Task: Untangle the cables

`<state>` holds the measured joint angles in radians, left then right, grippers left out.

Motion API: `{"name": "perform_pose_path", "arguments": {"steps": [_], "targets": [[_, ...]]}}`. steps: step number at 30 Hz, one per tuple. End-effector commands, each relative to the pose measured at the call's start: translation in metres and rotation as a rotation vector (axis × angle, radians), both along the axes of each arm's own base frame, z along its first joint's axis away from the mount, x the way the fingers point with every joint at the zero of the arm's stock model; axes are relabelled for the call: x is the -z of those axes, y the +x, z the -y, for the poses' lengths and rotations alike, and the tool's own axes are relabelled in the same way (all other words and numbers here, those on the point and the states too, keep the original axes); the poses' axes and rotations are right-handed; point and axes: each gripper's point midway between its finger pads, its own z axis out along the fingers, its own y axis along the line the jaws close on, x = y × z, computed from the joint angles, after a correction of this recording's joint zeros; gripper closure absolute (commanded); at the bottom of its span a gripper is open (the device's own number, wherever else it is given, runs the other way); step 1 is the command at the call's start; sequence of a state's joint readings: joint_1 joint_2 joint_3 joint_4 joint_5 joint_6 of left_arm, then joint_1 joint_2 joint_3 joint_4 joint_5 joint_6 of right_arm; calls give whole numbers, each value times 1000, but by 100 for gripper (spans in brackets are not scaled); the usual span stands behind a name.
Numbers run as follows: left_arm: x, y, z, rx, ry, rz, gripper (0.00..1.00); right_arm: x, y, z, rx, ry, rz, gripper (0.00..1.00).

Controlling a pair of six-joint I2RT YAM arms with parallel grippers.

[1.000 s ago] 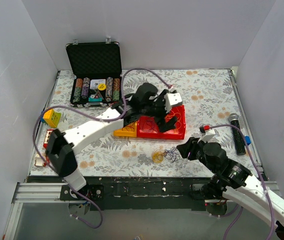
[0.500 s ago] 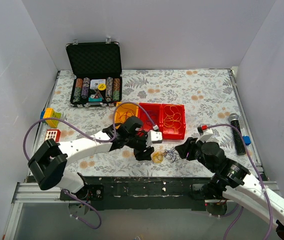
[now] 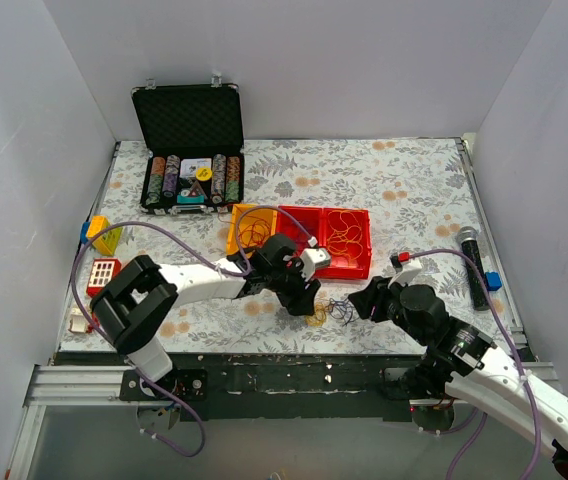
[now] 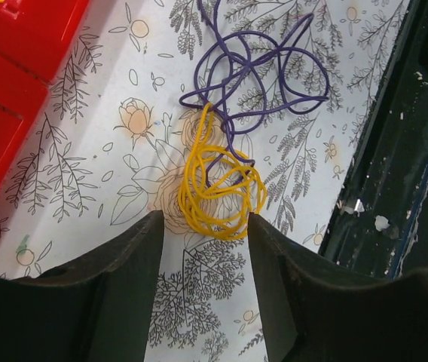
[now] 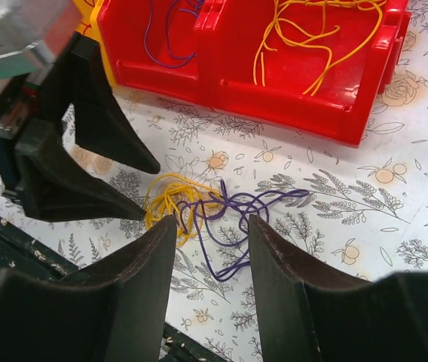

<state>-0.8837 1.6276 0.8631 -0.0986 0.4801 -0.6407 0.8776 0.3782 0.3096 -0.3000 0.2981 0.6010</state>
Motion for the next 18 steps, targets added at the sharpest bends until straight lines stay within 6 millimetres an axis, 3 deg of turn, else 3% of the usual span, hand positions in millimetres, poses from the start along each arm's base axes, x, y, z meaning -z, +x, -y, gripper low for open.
{"name": "perform_pose_path", "arguments": {"steps": [1, 5, 9, 11, 15, 18], "targets": [[-8, 19, 14, -56, -39, 7, 53, -12, 4, -7, -20, 34, 54, 50], [1, 32, 22, -80, -14, -41, 58, -10, 4, -7, -24, 36, 62, 50], [6, 38, 24, -57, -21, -47, 92, -7, 4, -7, -27, 26, 56, 50], [4, 34, 25, -29, -30, -48, 100, -7, 4, -6, -26, 24, 59, 50], [-5, 29, 24, 6, -42, -45, 100, -8, 4, -6, -27, 24, 65, 50], [-26, 26, 25, 40, -73, -23, 100, -8, 4, -8, -34, 30, 67, 50]]}}
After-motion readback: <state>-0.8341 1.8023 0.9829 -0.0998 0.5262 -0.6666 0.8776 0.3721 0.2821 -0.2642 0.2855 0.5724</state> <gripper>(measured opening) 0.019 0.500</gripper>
